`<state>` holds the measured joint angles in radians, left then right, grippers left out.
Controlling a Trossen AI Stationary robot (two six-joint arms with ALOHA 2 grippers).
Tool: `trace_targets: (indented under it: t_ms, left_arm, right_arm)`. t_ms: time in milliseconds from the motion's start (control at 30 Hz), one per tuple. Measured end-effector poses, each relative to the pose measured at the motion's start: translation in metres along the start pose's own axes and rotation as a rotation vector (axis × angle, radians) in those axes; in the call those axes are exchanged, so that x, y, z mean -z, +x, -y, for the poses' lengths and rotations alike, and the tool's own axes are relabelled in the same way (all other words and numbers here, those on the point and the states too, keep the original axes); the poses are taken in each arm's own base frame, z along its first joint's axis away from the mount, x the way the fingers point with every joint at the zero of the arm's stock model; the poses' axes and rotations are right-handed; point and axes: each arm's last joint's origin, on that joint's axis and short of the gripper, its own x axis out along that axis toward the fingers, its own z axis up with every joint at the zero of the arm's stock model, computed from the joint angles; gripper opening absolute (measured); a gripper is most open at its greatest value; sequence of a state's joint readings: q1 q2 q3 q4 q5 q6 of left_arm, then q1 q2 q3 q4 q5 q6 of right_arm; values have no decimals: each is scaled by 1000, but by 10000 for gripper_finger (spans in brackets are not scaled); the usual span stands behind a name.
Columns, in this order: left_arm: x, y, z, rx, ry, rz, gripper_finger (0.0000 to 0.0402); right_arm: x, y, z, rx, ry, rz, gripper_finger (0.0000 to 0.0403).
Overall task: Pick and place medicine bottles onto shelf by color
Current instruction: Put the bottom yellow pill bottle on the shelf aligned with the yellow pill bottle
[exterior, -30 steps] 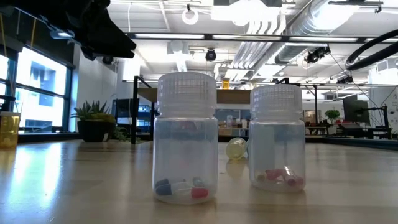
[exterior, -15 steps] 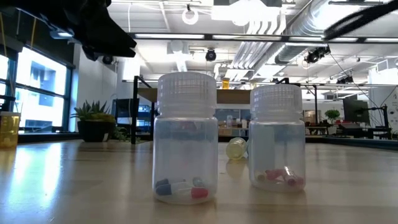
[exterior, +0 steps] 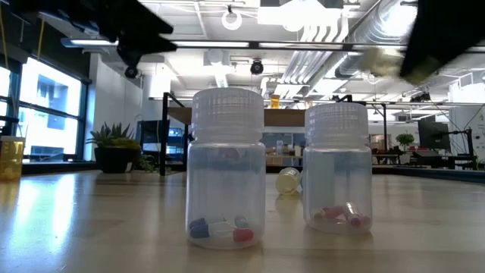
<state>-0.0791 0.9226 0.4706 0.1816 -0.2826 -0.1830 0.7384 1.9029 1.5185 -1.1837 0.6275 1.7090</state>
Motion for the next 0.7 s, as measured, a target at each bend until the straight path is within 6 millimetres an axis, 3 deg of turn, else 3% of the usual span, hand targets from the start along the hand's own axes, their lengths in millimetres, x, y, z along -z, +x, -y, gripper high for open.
trace_targets:
  t_ms: [433, 700]
  left_arm:
    - [-26, 0, -8, 121, 45, 237, 197]
    - [-38, -2, -12, 139, 130, 356, 197]
  right_arm:
    - [-109, -58, -14, -63, -359, 235, 88]
    - [-162, -70, -13, -64, -497, 298, 88]
